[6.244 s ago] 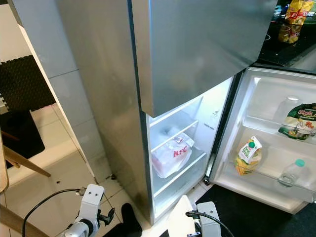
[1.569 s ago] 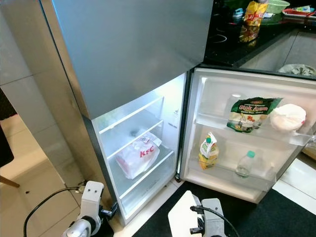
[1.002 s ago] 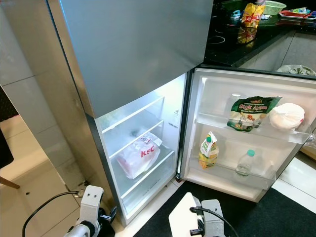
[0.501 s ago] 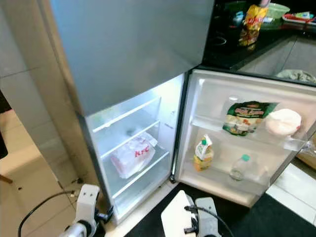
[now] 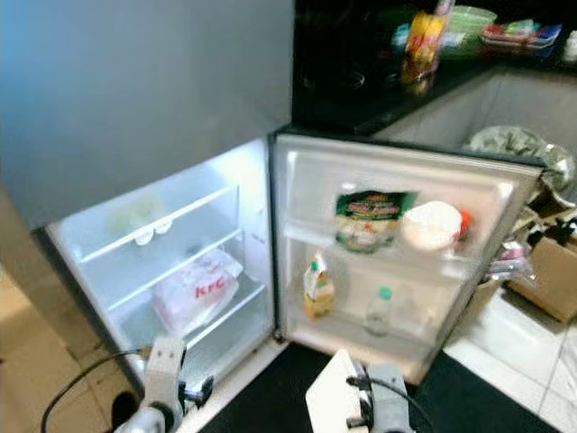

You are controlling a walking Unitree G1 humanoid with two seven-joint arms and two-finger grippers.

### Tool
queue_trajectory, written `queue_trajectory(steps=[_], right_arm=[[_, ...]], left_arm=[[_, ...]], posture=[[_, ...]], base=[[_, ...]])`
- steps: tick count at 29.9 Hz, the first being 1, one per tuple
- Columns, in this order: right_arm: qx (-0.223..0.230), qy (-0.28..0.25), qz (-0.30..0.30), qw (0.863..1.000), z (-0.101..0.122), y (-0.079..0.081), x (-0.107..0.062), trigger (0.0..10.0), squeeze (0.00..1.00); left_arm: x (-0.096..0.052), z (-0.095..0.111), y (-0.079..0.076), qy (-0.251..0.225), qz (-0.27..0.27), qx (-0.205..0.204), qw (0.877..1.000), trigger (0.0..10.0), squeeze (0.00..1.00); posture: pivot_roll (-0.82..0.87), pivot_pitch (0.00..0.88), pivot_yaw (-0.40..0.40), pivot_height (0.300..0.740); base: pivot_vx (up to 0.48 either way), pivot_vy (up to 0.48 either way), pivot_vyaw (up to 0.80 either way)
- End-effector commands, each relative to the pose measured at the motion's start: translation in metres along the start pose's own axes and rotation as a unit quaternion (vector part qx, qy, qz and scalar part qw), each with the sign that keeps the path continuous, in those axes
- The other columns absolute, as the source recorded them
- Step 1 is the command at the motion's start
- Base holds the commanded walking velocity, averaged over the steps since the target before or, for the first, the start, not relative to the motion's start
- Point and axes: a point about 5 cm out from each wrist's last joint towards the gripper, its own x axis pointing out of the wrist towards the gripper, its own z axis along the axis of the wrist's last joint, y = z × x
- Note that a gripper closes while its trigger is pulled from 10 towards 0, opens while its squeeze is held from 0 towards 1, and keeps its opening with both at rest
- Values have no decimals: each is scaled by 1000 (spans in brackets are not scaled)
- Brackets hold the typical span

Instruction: Restocking fridge

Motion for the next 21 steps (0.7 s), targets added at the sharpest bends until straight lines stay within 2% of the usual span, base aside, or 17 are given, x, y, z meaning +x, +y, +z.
queue_trajectory(steps=[1, 11, 21], right_arm=[[5, -6, 4, 1000, 1, 4, 1, 10000, 0], [6, -7, 5, 1000, 1, 4, 1, 10000, 0], [10, -5, 4, 1000, 0, 5, 0, 10000, 0]], left_arm=[[-1, -3, 1, 10, 4, -1, 1000, 10000, 0], [-1, -3, 3, 8, 8, 10, 1000, 10000, 0], [0, 5, 2, -13, 0, 68, 998, 10000, 0]], posture=[[-77, 9, 13, 740], [-77, 9, 13, 740], [-75, 17, 16, 740]], base=[[0, 480, 0], [0, 480, 0], [0, 0, 0]])
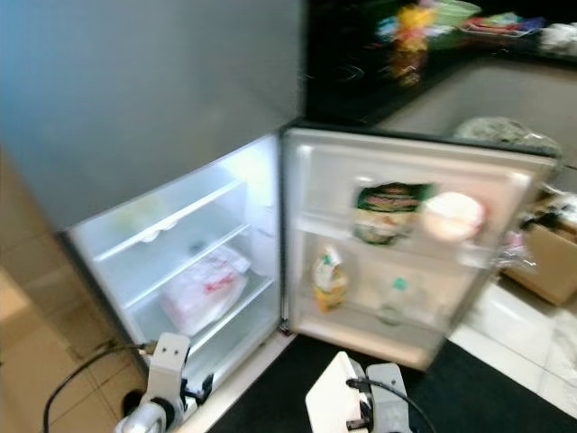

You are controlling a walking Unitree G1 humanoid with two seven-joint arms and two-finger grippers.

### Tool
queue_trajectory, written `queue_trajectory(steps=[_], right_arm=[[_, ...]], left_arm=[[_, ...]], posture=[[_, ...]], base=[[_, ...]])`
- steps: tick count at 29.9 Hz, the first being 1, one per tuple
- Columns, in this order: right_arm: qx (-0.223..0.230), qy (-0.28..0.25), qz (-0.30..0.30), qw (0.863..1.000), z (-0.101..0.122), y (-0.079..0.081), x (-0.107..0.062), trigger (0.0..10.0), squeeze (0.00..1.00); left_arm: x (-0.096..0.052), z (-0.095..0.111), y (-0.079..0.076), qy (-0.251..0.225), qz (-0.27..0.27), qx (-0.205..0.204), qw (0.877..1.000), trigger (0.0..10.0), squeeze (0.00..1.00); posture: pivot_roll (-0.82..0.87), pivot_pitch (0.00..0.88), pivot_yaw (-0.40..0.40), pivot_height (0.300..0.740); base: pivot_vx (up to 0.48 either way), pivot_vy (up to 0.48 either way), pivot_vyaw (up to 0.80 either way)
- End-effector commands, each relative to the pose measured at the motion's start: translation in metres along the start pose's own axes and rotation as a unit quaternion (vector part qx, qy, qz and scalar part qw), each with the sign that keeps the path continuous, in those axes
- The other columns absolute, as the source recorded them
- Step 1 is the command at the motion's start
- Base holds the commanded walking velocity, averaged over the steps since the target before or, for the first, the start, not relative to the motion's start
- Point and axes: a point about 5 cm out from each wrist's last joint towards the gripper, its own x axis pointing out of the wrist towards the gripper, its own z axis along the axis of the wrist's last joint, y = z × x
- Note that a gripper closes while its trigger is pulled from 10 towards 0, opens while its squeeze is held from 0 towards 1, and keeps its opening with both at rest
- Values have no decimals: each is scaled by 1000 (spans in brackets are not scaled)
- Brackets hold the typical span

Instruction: Restocking fridge

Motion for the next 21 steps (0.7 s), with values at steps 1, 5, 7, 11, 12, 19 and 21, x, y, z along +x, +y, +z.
queue_trajectory(steps=[1, 5, 7, 11, 12, 19, 21], right_arm=[[4, -6, -8, 1000, 1, -4, -1, 10000, 0], [5, -5, -9, 1000, 0, -3, -1, 10000, 0], [6, -5, -9, 1000, -1, -3, -1, 10000, 0], [9, -5, -10, 1000, -2, -3, -2, 10000, 0], [9, -5, -10, 1000, -2, -3, -2, 10000, 0], [9, -5, -11, 1000, -2, -4, -2, 10000, 0], [8, -5, -10, 1000, -1, -3, -1, 10000, 0]], left_arm=[[-1, -1, -3, -3, -8, 15, 1000, 10000, 0], [0, 0, -5, -2, -18, 25, 1000, 10000, 0], [0, 0, -6, -3, -18, 22, 1000, 10000, 0], [0, -2, -8, 5, -22, 31, 999, 10000, 0], [0, -2, -8, 5, -22, 31, 999, 10000, 0], [0, -2, -5, 3, -1, 27, 1000, 10000, 0], [-1, -6, -2, 11, 11, 15, 1000, 10000, 0]], posture=[[-75, 17, 16, 740], [-73, 21, 20, 740], [-74, 22, 24, 740], [-76, 24, 27, 740], [-76, 24, 27, 740], [-74, 29, 26, 740], [-74, 29, 26, 740]], base=[[0, 0, 0], [0, 0, 0], [0, 0, 0], [0, 0, 0], [0, 0, 0], [0, -274, 0], [0, 0, 0]])
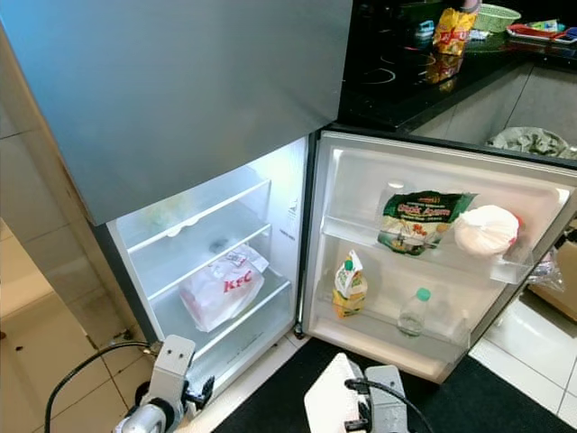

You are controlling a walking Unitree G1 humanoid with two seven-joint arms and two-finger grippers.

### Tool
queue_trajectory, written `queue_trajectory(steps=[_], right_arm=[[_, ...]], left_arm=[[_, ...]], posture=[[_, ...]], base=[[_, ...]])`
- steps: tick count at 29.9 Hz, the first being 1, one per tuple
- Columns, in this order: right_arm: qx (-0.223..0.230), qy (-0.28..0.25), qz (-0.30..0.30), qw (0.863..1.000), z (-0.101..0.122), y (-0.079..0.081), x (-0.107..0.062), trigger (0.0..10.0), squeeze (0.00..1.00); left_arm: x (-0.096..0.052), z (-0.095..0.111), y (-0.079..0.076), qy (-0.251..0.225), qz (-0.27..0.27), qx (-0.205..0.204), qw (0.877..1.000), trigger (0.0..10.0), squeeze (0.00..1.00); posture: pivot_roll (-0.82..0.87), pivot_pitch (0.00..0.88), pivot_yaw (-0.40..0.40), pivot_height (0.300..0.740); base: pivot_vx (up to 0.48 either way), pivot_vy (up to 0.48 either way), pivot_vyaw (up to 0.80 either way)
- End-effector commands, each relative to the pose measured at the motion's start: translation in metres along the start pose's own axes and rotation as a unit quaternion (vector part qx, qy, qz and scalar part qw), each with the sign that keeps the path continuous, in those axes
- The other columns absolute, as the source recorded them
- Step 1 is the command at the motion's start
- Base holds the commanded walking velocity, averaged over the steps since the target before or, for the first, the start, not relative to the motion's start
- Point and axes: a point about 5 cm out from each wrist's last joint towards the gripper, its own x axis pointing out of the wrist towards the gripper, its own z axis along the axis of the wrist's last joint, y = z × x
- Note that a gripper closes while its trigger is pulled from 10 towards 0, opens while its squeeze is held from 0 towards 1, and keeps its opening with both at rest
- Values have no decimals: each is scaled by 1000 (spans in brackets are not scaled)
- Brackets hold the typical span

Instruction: Restocking fridge

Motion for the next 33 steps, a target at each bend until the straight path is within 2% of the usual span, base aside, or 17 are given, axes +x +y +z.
queue_trajectory(steps=[1, 7, 8, 10, 18, 33], right_arm=[[5, -10, -4, 1000, 3, -1, 0, 10000, 0], [0, -12, 0, 1000, 6, 2, 2, 10000, 0], [-24, -14, 6, 1000, 7, 4, 2, 10000, 0], [-31, -15, 9, 999, 8, 5, 2, 10000, 0], [-35, -15, 16, 999, 8, 8, 3, 10000, 0], [-31, -11, 19, 999, 5, 7, 2, 10000, 0]], left_arm=[[-2, -5, 1, 7, 10, -12, 1000, 10000, 0], [-4, -9, 4, 15, 13, -16, 1000, 10000, 0], [-4, -8, 3, 11, 11, -12, 1000, 10000, 0], [-4, -8, 3, 9, 10, -10, 1000, 10000, 0], [-3, -5, 2, 4, 8, -28, 1000, 10000, 0], [-2, -4, -2, 2, -1, -12, 1000, 10000, 0]], posture=[[-74, 29, 26, 740], [-66, 25, 23, 740], [-63, 24, 22, 740], [-63, 24, 22, 740], [-58, 23, 19, 740], [-66, 27, 26, 740]], base=[[0, 0, 0], [0, 0, 0], [0, 0, 0], [0, 0, 0], [0, 0, 788], [0, 0, 800]])
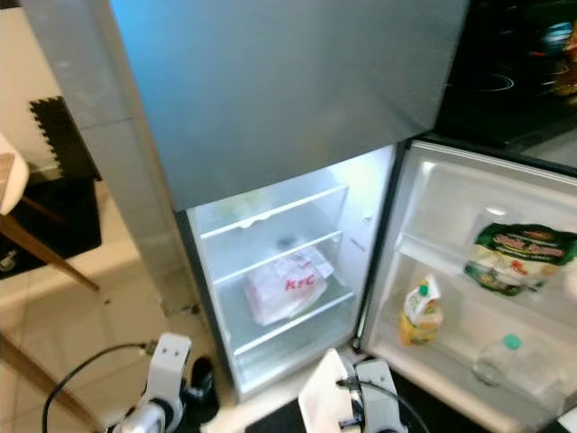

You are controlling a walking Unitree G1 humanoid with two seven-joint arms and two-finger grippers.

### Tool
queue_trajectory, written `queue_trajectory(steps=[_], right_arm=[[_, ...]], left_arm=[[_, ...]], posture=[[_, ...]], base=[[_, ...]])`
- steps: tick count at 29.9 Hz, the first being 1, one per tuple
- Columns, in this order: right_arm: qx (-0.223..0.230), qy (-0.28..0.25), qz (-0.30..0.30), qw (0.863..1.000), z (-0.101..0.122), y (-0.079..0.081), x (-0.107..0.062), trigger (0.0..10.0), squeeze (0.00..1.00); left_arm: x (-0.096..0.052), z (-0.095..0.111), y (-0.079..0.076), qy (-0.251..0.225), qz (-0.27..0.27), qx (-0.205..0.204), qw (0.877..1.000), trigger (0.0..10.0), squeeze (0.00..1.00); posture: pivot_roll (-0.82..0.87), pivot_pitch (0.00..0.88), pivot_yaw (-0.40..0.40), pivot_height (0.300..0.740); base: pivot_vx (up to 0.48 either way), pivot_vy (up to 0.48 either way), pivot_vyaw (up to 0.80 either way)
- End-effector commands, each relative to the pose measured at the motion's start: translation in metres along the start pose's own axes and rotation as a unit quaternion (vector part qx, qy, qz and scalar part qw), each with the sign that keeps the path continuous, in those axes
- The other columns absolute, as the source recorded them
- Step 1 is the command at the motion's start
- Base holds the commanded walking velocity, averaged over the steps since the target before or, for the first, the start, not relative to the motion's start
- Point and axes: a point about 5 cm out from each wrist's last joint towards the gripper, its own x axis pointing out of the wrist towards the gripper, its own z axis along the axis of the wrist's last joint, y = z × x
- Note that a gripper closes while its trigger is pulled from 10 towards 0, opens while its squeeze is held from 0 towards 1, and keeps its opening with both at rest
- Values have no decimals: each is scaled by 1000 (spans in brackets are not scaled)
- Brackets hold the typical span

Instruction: Restocking fridge

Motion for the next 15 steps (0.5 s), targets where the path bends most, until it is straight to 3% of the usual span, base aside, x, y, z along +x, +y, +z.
queue_trajectory(steps=[1, 8, 15], right_arm=[[5, -12, 6, 1000, 3, 4, 1, 10000, 0], [2, -13, 5, 1000, 2, 5, 0, 10000, 0], [9, -15, -1, 1000, 1, 4, 0, 10000, 0]], left_arm=[[-3, -7, 3, 12, 8, 5, 1000, 10000, 0], [-3, -8, 2, 16, -1, -2, 1000, 10000, 0], [-3, -7, 2, 16, 4, -14, 1000, 10000, 0]], posture=[[-66, 27, 26, 740], [-67, 24, 30, 740], [-69, 17, 33, 740]], base=[[0, 0, 800], [0, 0, 800], [0, 0, 0]])
